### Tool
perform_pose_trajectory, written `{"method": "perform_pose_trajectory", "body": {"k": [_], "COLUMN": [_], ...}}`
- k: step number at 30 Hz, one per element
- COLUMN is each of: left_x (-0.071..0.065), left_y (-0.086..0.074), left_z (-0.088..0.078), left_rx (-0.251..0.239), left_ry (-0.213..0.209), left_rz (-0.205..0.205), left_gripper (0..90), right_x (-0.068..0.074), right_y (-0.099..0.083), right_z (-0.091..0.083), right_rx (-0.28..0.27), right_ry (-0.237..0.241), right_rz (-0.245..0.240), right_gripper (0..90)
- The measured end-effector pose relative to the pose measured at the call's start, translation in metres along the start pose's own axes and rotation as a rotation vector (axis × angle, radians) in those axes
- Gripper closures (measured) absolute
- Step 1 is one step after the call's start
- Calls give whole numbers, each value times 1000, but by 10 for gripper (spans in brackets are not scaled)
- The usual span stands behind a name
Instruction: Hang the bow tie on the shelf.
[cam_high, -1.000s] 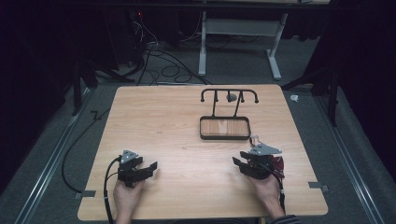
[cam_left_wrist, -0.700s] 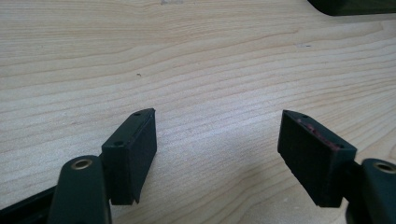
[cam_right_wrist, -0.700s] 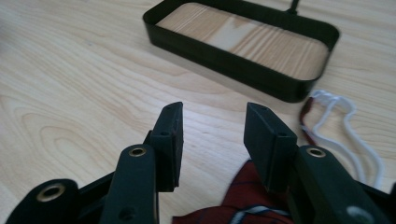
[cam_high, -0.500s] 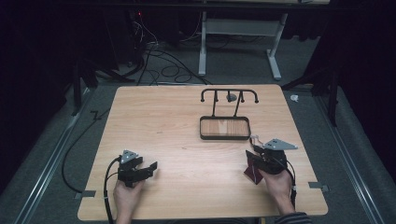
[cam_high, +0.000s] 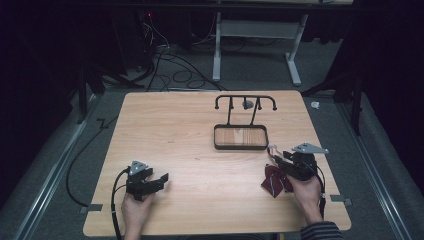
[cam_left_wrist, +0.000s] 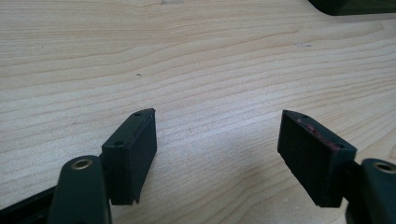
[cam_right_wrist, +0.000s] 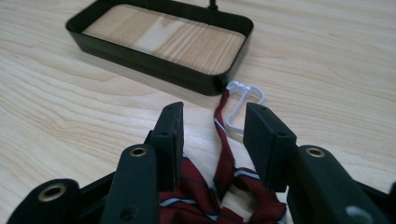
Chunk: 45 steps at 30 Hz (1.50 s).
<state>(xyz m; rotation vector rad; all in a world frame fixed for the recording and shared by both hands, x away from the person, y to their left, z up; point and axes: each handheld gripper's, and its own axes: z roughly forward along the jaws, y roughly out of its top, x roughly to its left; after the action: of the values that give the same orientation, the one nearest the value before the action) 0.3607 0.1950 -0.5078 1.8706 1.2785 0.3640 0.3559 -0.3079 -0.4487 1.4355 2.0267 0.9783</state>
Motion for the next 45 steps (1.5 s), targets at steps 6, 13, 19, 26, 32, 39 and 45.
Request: {"method": "perform_pose_trajectory", "body": {"k": [6,13,19,26,32,39,45], "left_x": [0,0,0,0,0,-1,-1], "left_y": [0,0,0,0,0,0,0], "left_z": [0,0,0,0,0,0,0], "left_rx": [0,2,2,2,2,2,3], "left_ry": [1,2,3,3,5,6,5], "left_rz": [0,2,2,2,3,3,3], "left_gripper": [288,288,288,289,288,289,289], "right_x": [-10,-18,-24,-27,-30,-33,-35], "right_y": [-4,-7,-10,-11,-13,-14,-14], "right_z": [6,10,19,27,35,39,39], "right_rx": [35,67,110,144,181,205,208], "right_ry": [-29,-53,-78,-98,-123,-121,-118], "right_rz": [28,42,59,70,80,93,84], "right_gripper": [605,609,617,637,671,746,867]}}
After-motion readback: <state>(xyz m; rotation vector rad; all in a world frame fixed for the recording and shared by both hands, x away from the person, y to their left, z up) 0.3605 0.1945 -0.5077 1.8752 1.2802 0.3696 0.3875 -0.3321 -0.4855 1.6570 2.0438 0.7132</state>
